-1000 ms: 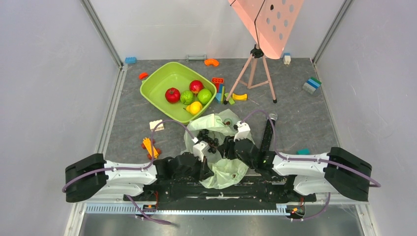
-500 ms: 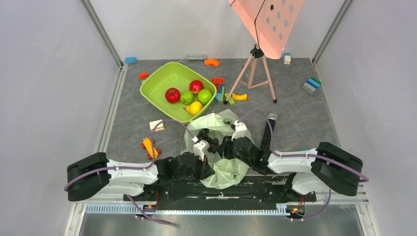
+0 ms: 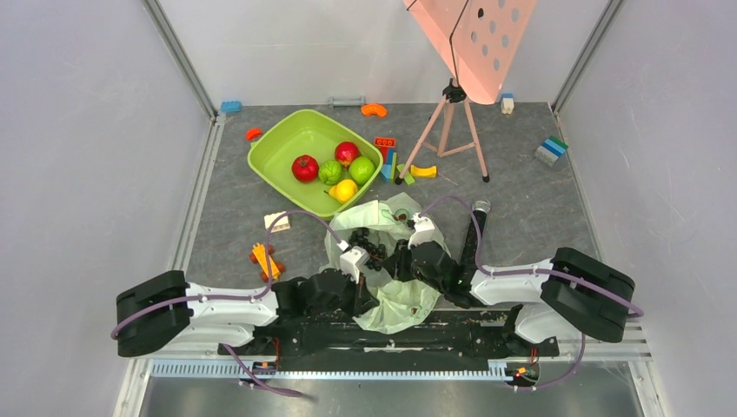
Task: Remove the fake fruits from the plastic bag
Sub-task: Take out the fake fruit from the plastic bag, then place the fake fruit in the bin.
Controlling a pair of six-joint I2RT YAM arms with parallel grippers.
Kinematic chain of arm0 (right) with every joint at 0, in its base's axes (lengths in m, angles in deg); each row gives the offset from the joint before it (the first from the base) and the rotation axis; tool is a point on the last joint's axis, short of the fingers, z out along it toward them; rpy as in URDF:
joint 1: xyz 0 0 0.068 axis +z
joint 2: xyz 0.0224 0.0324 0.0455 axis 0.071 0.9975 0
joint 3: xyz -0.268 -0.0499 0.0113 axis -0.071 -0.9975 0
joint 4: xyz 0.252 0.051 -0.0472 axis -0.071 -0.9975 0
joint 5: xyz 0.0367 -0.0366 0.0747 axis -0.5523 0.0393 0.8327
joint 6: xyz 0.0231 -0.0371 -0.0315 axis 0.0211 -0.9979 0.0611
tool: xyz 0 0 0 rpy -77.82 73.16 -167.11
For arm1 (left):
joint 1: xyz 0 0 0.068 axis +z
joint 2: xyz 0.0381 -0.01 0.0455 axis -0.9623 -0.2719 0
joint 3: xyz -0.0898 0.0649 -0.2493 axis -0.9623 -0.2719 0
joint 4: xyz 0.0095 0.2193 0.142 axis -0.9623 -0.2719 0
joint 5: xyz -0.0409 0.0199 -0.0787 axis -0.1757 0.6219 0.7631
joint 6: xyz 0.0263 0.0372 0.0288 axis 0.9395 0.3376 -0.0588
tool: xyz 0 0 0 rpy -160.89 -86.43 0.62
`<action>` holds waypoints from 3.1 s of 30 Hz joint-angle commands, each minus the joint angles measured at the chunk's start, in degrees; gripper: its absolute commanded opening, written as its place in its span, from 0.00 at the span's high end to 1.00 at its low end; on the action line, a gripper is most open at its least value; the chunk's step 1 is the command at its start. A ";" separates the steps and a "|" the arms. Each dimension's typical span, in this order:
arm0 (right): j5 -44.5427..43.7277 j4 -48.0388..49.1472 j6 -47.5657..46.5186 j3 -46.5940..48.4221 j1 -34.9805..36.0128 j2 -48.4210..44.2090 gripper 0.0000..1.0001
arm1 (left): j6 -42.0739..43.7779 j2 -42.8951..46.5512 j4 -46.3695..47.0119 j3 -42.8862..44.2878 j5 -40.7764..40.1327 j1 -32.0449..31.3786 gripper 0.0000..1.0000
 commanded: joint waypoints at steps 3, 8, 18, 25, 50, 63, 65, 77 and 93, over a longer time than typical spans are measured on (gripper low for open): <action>-0.10 2.94 -1.05 -0.16 -0.18 0.89 0.84 | -0.67 0.98 0.51 -0.34 -1.66 -0.36 0.88; -0.61 1.67 -3.20 0.53 -0.22 0.14 1.00 | -0.74 1.18 0.38 -0.65 -1.97 -0.41 0.88; 3.01 -10.62 -9.38 5.42 0.46 -9.55 1.00 | -2.06 4.45 -2.22 -1.96 -6.40 -0.40 0.88; 6.10 -20.12 -13.79 10.63 1.97 -16.75 1.00 | -2.10 7.09 -5.20 -1.57 -9.58 -0.37 0.88; 8.06 -33.23 -24.10 32.54 2.34 -22.01 1.00 | -4.40 12.34 -10.34 -3.18 -13.21 -0.39 0.90; -1.44 -36.05 -28.11 46.85 2.05 -11.99 1.00 | -6.80 19.53 -16.11 -5.60 -15.49 -0.37 0.92; -1.52 -36.01 -28.66 49.44 1.52 -9.97 1.00 | -7.04 20.66 -17.54 -5.78 -16.19 -0.40 0.92; 0.59 -36.41 -31.32 65.39 -2.97 3.21 1.00 | -8.98 25.70 -21.79 -7.44 -17.22 -0.36 0.93; 8.23 -38.94 -32.14 87.03 -11.65 23.81 1.00 | -9.17 26.06 -22.30 -7.37 -18.01 -0.38 0.93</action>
